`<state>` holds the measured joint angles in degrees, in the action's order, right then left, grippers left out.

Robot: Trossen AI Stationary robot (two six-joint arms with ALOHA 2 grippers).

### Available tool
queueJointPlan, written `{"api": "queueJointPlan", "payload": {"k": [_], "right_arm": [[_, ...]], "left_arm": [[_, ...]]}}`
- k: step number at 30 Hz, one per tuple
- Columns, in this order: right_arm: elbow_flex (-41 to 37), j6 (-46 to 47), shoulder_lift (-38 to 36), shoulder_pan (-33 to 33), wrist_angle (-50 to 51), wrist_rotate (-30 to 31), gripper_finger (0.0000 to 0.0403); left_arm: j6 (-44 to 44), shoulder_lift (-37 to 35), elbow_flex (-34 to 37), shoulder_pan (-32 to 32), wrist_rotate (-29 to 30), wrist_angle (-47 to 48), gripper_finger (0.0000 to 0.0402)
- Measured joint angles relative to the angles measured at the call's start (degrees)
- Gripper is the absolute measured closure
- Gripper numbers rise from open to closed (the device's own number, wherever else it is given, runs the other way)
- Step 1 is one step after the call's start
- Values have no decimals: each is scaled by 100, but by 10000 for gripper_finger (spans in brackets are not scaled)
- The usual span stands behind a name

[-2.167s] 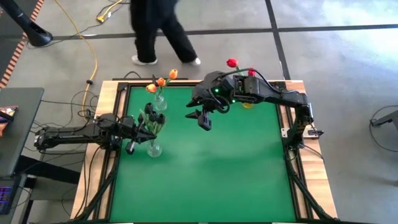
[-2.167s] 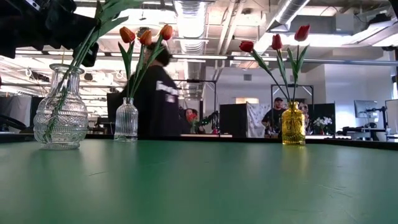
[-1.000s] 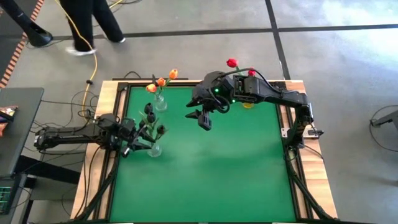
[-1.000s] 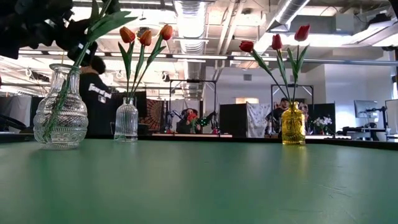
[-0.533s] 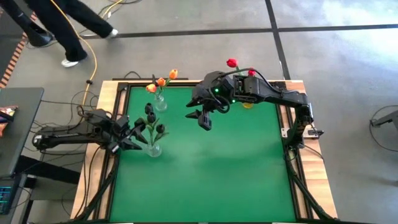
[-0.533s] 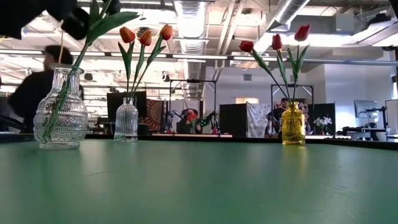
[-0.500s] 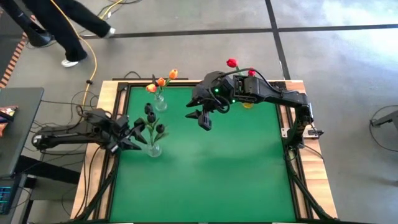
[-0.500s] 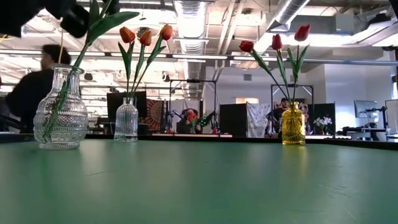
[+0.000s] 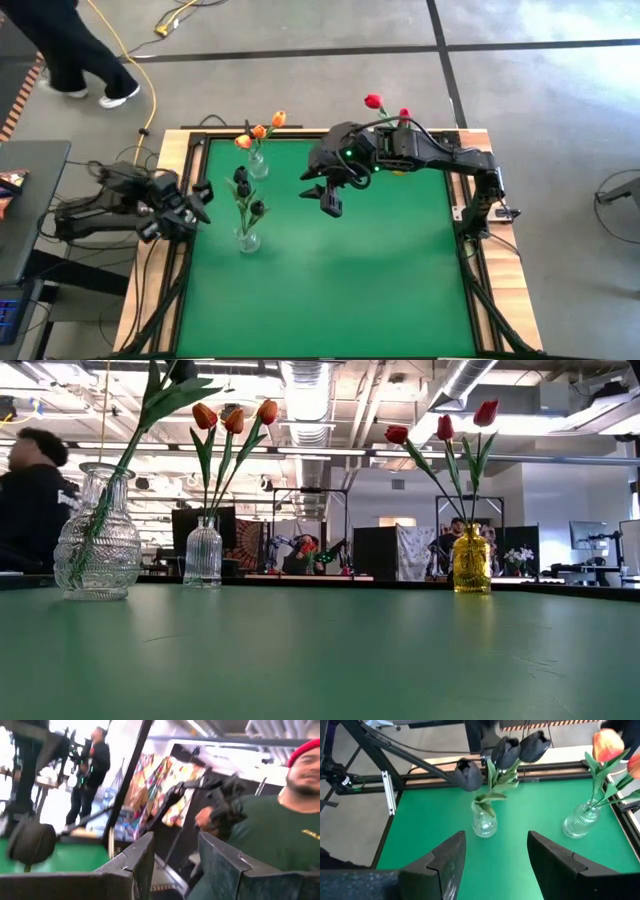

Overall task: Sort flowers into vase by color
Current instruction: Return to Home Position

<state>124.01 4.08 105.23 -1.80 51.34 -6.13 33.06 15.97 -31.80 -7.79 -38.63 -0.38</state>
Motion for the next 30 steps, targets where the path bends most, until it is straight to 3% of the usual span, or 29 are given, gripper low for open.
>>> {"api": "queueJointPlan", "payload": {"k": [8,14,19,24,30], "right_arm": [[0,-247,-105,104,551,12,165],[-2,-455,-303,217,766,653,168],[-148,-549,-585,343,1032,776,185],[-1309,-583,-1376,451,505,948,207],[-3462,-359,-2736,385,-1561,1110,240]], "left_arm": [[-74,-2,-729,0,1196,-48,261],[-417,22,-875,0,2340,-21,261],[-759,24,-873,0,2992,185,261],[-833,24,-871,-2,3125,244,261],[-1322,0,-871,-2,3079,885,261]]}}
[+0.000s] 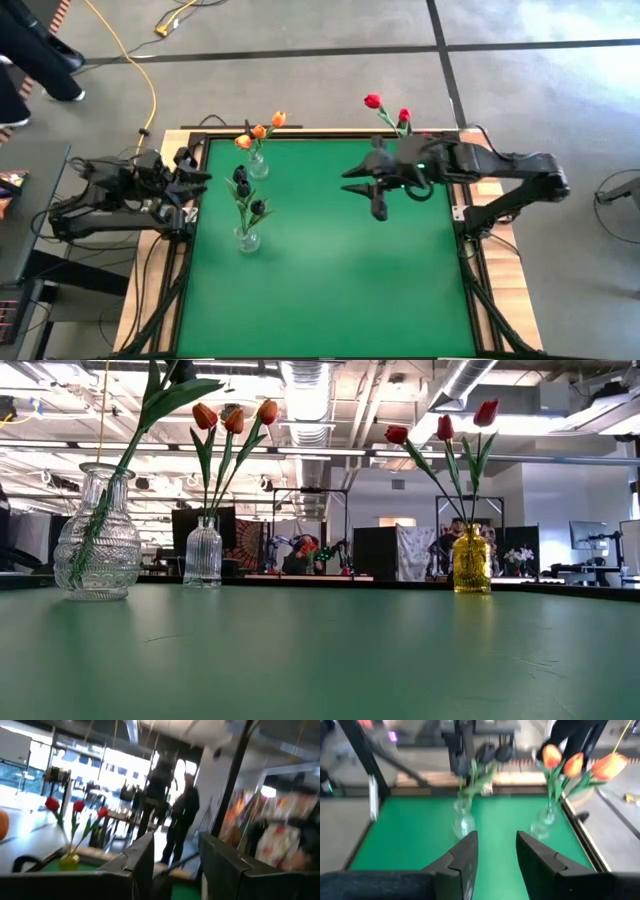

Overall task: Sort flowers into vase by color
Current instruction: Return to Home Position

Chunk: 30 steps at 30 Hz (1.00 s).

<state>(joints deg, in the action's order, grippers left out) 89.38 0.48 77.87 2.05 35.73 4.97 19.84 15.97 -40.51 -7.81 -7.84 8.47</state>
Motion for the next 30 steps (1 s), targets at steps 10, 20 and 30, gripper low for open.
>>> {"api": "queueJointPlan", "payload": {"k": [10,20,30], "right_arm": [[-2716,474,-1494,-31,-2641,124,294],[-4415,1305,-2428,-336,-3509,282,335],[-5765,1363,-2863,-595,-5288,269,380]], "left_arm": [[-785,0,154,2,-45,890,261],[-1030,-653,448,0,147,1165,298],[-653,-1330,1032,1,765,948,362]]}}
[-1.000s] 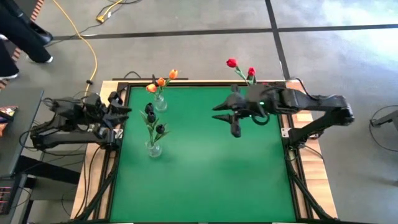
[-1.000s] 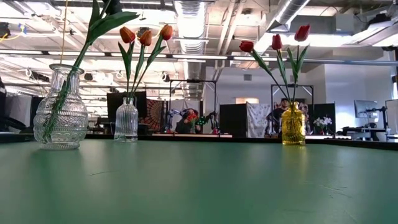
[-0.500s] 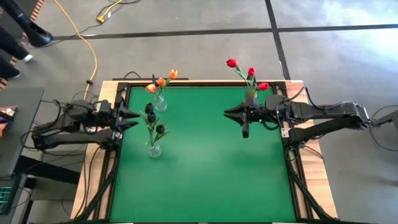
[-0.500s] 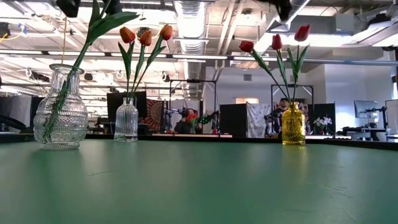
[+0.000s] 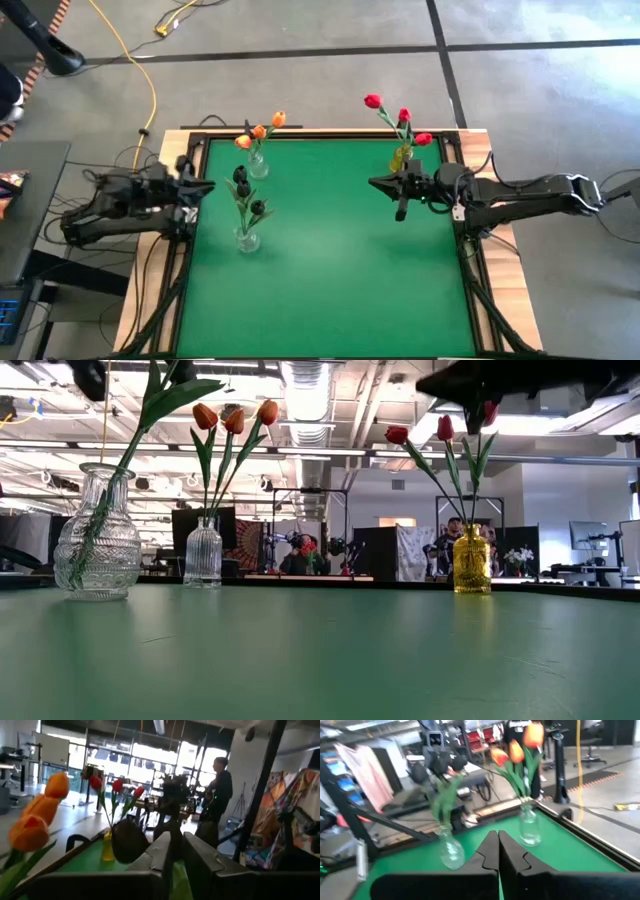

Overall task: Sort flowers into vase by color
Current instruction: Return to Home Position

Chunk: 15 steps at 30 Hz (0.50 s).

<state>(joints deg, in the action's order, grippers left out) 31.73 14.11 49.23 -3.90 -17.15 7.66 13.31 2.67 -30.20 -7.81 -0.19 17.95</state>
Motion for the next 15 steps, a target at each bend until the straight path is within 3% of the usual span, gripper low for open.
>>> {"api": "queueJointPlan", "payload": {"k": [3,7,15], "right_arm": [[-233,1,-20,-208,12,-45,383],[-571,149,-55,-485,-240,-469,373],[-938,298,-137,-729,-606,-747,378]], "left_arm": [[-73,155,209,-1,-27,141,379],[-121,41,545,1,-4,-344,398],[-14,-252,1095,1,-250,-651,401]]}}
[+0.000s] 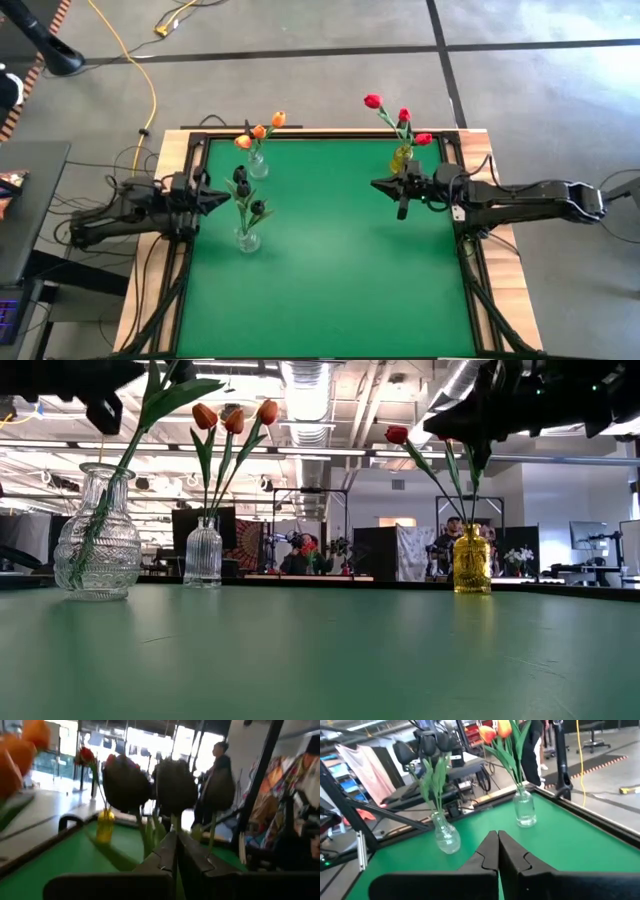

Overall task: Sort flowers into vase by color
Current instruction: Return to Home Position

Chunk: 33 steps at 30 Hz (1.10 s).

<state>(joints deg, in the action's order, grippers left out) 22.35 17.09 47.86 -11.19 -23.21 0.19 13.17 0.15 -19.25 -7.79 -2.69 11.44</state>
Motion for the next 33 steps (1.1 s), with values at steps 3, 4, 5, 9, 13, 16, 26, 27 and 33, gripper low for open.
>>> {"api": "queueJointPlan", "payload": {"k": [3,4,5,9,13,16,26,27,33], "right_arm": [[-35,3,-13,-77,68,-35,377],[-35,3,-11,-111,69,-38,376],[-35,3,-9,-121,73,-48,375],[-35,1,-11,-229,69,-229,376],[-35,-3,-11,-334,73,-444,377],[-35,-43,-33,-387,89,-453,377],[-33,-60,-31,-513,219,-484,377],[-33,-60,-31,-511,217,-488,377],[-28,-56,-31,-509,219,-490,377]], "left_arm": [[-4,9,202,0,-182,-234,401],[-4,-5,284,0,-209,-315,401],[1,-5,355,0,-212,-352,401],[116,4,670,0,-292,-672,401],[251,6,872,0,-305,-738,401],[293,6,958,0,-305,-740,402],[570,4,1511,0,-332,-1127,401],[574,4,1563,0,-333,-1189,401],[507,6,1744,0,-335,-1257,401]]}}
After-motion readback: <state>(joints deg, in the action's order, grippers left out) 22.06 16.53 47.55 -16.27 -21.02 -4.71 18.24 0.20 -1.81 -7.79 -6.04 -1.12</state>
